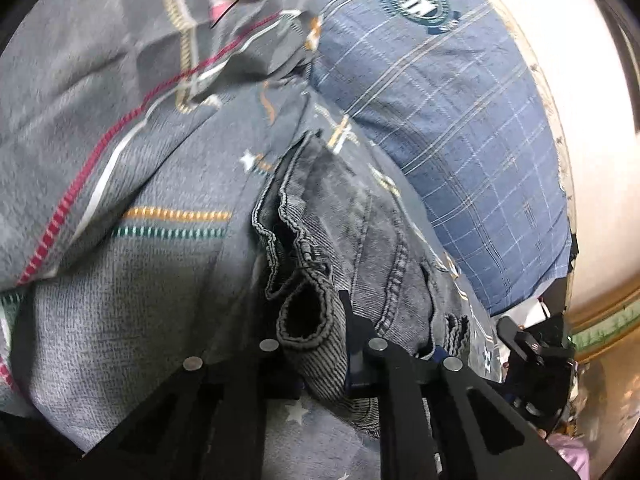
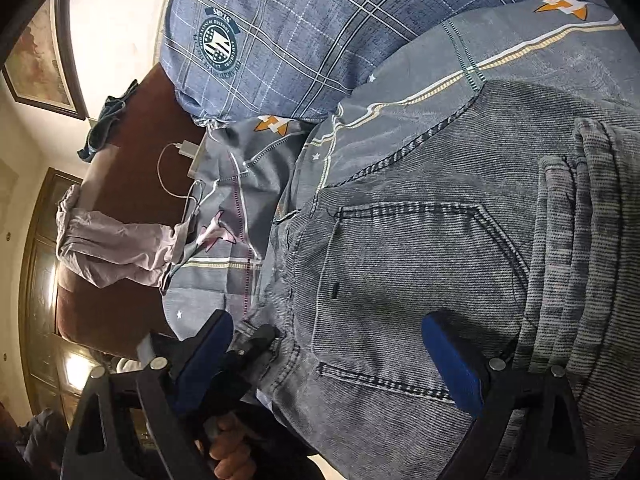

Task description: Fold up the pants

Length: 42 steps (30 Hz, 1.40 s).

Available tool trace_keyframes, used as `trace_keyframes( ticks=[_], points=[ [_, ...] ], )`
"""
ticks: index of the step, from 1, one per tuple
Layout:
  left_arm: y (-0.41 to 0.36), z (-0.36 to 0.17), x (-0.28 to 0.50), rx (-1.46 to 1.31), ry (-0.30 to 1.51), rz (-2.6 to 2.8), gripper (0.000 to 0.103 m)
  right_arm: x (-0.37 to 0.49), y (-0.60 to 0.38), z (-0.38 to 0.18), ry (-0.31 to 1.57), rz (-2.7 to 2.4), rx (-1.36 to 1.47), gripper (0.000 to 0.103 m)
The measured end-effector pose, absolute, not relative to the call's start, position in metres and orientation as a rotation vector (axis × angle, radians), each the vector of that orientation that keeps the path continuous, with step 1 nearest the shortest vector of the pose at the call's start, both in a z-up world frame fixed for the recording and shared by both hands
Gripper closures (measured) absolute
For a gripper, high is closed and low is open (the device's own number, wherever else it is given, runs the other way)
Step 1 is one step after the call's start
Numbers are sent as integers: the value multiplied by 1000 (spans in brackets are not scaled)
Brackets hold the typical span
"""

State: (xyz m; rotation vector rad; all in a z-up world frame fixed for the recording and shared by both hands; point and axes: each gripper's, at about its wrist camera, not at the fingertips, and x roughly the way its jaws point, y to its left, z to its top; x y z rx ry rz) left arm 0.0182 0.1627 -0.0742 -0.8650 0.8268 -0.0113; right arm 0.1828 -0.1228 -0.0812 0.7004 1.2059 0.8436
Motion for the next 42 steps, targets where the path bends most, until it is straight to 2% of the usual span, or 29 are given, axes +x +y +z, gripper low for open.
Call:
trace_keyframes(
  ticks=[5,9,13,14,17,19,20,21,23,31,36,40,42],
  points=[
    [152,-65,20,-790,790,-26,91,184,-117,-84,1252,811,646,7],
    [154,-79,24,-815,821,-3,91,185,-120,-71,1224,850,756,7],
    [149,-81,28,-810,824,18,90,194,-110,-91,1305,745,636,5],
    [147,-80,30,-804,833,27,88,195,-112,-89,1305,751,657,4],
    [148,-87,32,-858,868,57,65,192,-127,-80,1320,750,727,4],
    [149,-91,33,-876,890,61,65,185,-141,-71,1269,763,735,4],
    [149,-91,34,-862,899,72,83,179,-153,-68,1240,764,751,4],
    [148,-88,36,-846,903,80,87,173,-166,-65,1210,758,769,4],
    [145,-79,36,-823,893,87,91,161,-195,-61,1150,748,790,4],
    [79,-1,46,-530,757,66,93,128,-331,-62,911,599,997,4],
    [-23,54,55,-212,647,-63,93,108,-390,-78,817,529,1132,4],
    [-120,60,43,9,609,-237,93,96,-421,-76,739,482,1164,4],
    [-168,43,38,91,648,-329,92,90,-434,-80,717,448,1188,4]
  ],
)
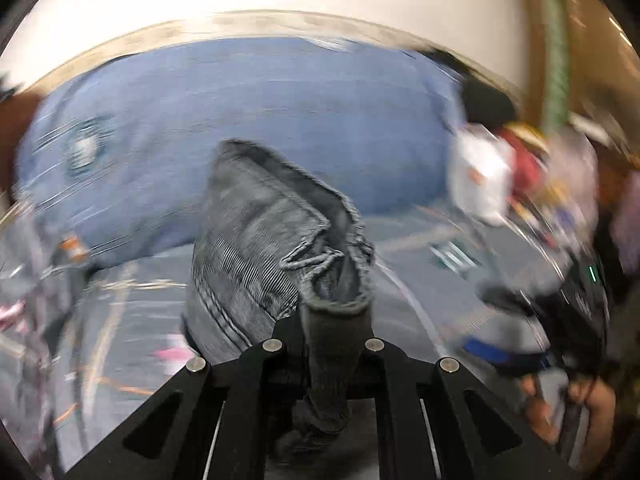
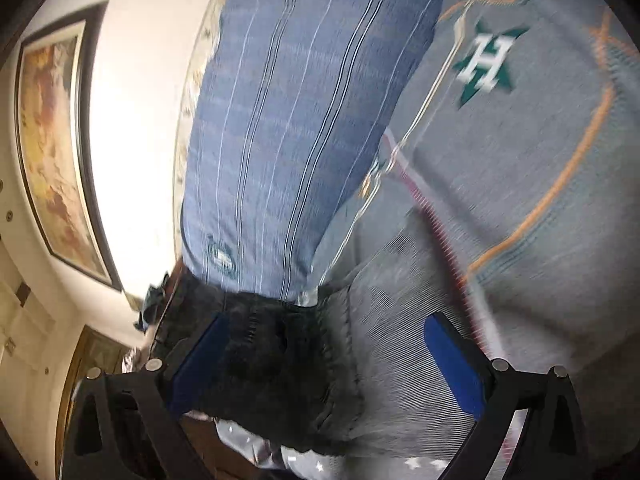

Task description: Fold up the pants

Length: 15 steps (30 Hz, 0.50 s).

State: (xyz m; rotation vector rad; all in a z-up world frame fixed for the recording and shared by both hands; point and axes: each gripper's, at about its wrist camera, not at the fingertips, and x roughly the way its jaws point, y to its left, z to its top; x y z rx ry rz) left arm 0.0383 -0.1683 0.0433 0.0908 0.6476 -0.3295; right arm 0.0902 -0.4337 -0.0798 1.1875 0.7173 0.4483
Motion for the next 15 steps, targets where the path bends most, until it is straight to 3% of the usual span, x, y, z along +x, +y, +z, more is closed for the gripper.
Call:
trace_keyframes(
  ticks=[2,3,5,7,10,12,15],
  points=[
    [-214,2,44,209,797,-422,87,85,-448,-86,706,409,1222,4],
    [-228,-18,47,248,861,-456,78,84,-450,-88,704,398,1233,4],
    [-257,-67,50,376,1042,-530,70,83,-451,-91,710,386,1237,4],
    [-257,-58,33,407,937,-537,66,83,-454,-90,717,376,1209,4],
    [-223,-13,18,249,850,-627,48,81,-449,-84,713,375,1162,4],
    [-181,16,12,140,756,-591,29,81,-444,-79,715,380,1127,4],
    [-108,36,10,12,652,-392,22,80,-428,-69,738,450,1101,4]
  ],
)
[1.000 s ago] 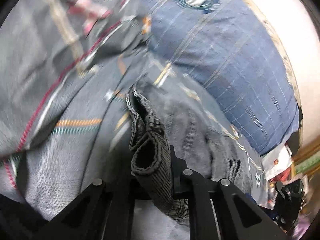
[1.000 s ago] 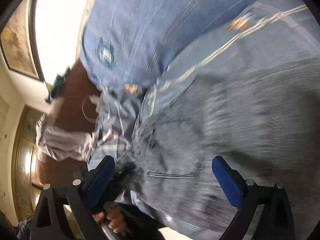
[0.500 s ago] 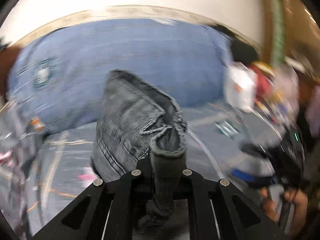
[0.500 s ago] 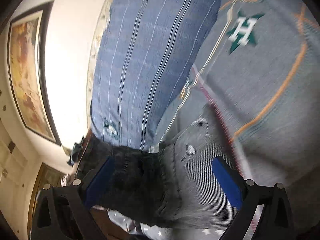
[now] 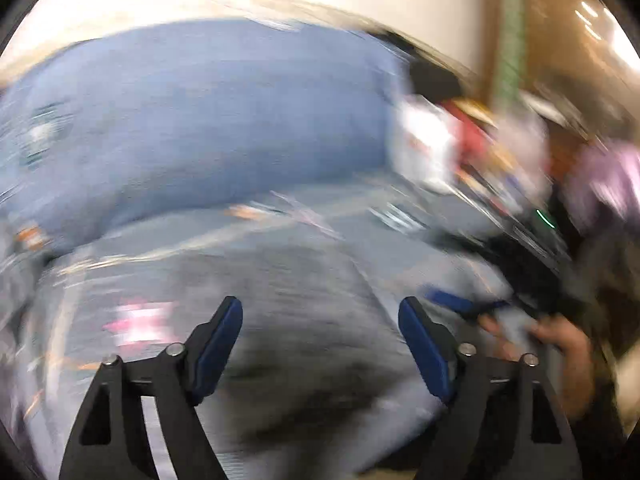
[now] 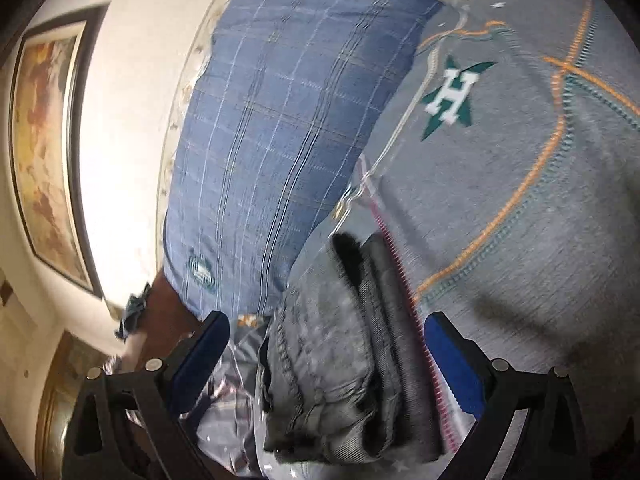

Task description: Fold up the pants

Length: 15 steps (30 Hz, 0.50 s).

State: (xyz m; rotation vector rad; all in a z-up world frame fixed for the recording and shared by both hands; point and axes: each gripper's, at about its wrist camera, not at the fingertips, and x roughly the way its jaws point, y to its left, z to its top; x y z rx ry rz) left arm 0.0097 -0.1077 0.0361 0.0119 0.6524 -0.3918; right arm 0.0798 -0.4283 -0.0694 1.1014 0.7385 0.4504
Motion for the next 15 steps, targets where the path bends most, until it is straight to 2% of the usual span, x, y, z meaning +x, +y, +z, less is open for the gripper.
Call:
trace_keyframes(
  ticks=[4,10,14,15],
  points=[
    [-53,7,41,-42,792,-163,22,71,-400,-61,832,508,1061,4],
    [-56,-49,48,2,914,-161,22,66,-372,-44,896,585,1091,4],
    [-53,-52,46,-49,921,-168,22,80,-355,-84,1092,464,1040,4],
    [-52,-51,47,-61,925,-177,22,80,-356,-99,1121,429,1089,11]
  ],
)
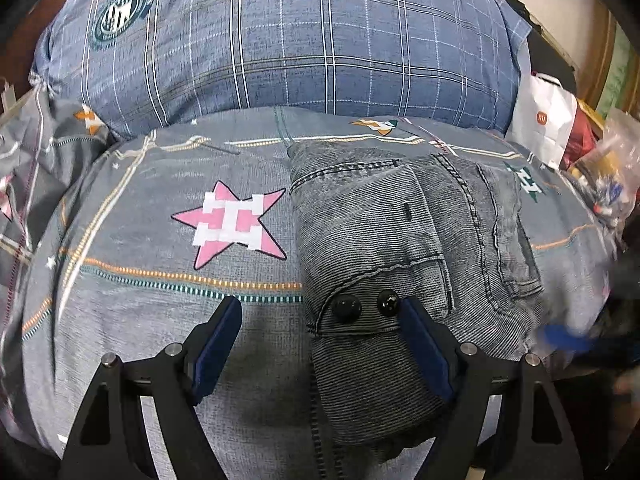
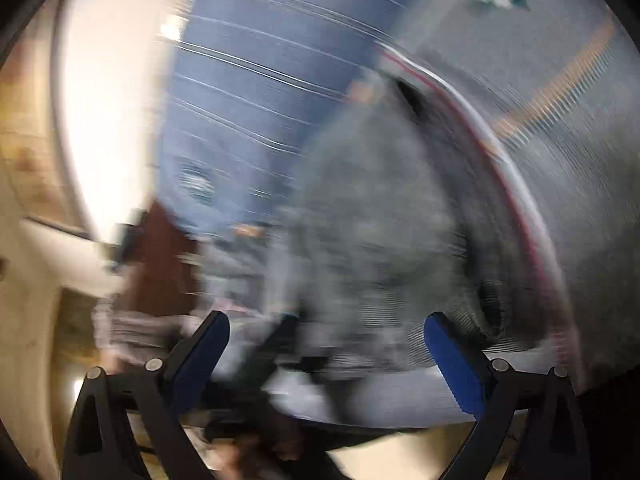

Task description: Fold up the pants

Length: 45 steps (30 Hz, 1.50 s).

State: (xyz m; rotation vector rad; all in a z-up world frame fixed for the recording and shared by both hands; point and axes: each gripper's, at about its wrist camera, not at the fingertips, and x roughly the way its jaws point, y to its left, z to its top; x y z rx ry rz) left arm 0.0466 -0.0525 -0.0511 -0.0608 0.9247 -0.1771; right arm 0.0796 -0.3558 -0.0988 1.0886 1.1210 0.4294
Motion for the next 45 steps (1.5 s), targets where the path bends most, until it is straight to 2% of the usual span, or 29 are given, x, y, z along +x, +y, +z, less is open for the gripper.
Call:
trace_keyframes(
  ticks=[1,5,8,9,10,11,12,15,20,22,25,28,30,32,36,40,41,44,45],
  points=[
    [-53,-49,46,-63,923,-183,22,79,-358,-104,1112,422,1123,15],
    [-51,-32,38,-48,863,-177,22,81,-361,-89,1067,398,1098,18],
    [-60,-47,47,-16,919,-176,21,91,-360,-86,1089,349,1053,18],
    [-60,-51,48,-24,920,-170,21,96,-358,-91,1112,334,1049,22],
    [-59,-53,48,-35,914,-167,21,99,-356,-95,1127,314,1042,30],
    [-58,-55,48,-43,912,-161,19,101,-354,-93,1139,286,992,56],
    [-56,-56,48,-49,914,-158,18,103,-352,-89,1145,275,960,87],
    [-54,-58,49,-58,917,-163,15,103,-343,-72,1122,263,852,91],
    [-52,-57,49,-75,917,-185,15,84,-324,-20,1019,225,611,92],
    [-49,-49,47,-92,913,-187,15,78,-320,-25,1023,187,570,92],
    [-44,-25,37,-123,832,-181,15,80,-322,-66,1114,162,615,91],
    [-64,-24,35,8,816,-163,15,78,-325,-77,1103,174,659,90],
    [-84,-57,47,155,949,-152,14,78,-327,-73,1120,180,644,86],
    [-80,-63,45,123,921,-129,12,73,-338,-69,1138,186,636,82],
    [-79,-63,47,134,924,-145,11,69,-352,-34,1079,121,586,77],
    [-79,-65,48,123,916,-140,11,85,-340,16,960,199,520,76],
    [-78,-65,48,122,915,-143,11,93,-333,21,947,228,508,73],
    [-78,-64,47,114,919,-151,11,111,-319,7,1004,277,497,72],
    [-77,-63,47,109,920,-150,9,115,-315,-15,1069,229,445,72]
  ],
)
